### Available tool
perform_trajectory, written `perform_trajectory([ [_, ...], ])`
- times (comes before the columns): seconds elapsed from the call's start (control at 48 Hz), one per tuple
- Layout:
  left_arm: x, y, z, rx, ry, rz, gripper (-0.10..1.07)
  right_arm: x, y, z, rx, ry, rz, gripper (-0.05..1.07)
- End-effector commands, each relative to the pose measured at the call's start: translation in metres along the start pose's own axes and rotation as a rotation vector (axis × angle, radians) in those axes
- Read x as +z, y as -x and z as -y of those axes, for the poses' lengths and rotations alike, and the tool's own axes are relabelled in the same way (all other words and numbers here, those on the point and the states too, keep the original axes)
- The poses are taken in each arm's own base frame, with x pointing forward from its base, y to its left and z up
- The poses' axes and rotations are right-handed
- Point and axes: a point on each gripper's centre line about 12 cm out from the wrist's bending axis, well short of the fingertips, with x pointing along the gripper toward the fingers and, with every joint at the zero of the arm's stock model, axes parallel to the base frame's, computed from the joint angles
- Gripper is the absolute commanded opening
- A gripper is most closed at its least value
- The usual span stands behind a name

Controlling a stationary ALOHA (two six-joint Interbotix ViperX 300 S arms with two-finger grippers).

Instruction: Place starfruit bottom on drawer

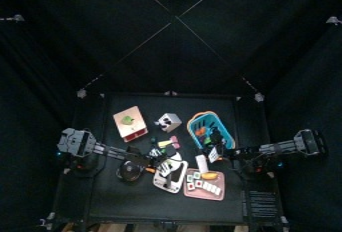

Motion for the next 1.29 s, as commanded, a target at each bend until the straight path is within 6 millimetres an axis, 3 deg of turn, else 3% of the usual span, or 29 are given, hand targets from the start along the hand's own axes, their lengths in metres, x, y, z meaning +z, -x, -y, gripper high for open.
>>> perform_trajectory([
  [0.0,0.016,0.026,0.004,-0.030,0.015,0.052,0.78,0.004,0.001,-0.002,0.006,-0.008,0.010,0.75],
  [0.312,0.023,0.083,-0.022,0.048,0.007,0.101,0.78,0.005,0.000,-0.001,0.000,-0.008,0.014,0.75],
  [0.688,0.016,0.140,-0.086,0.180,0.118,0.138,0.78,0.012,0.001,-0.004,0.011,0.047,0.050,0.75],
  [0.792,0.013,0.147,-0.113,0.225,0.151,0.168,0.78,0.015,0.000,-0.003,0.006,0.056,0.060,0.75],
  [1.021,-0.004,0.152,-0.192,0.375,0.276,0.199,0.78,0.018,-0.001,-0.001,0.001,0.055,0.068,0.75],
  [1.271,-0.006,0.146,-0.221,0.300,0.338,0.319,0.78,0.017,-0.002,0.002,-0.012,0.054,0.065,0.75],
])
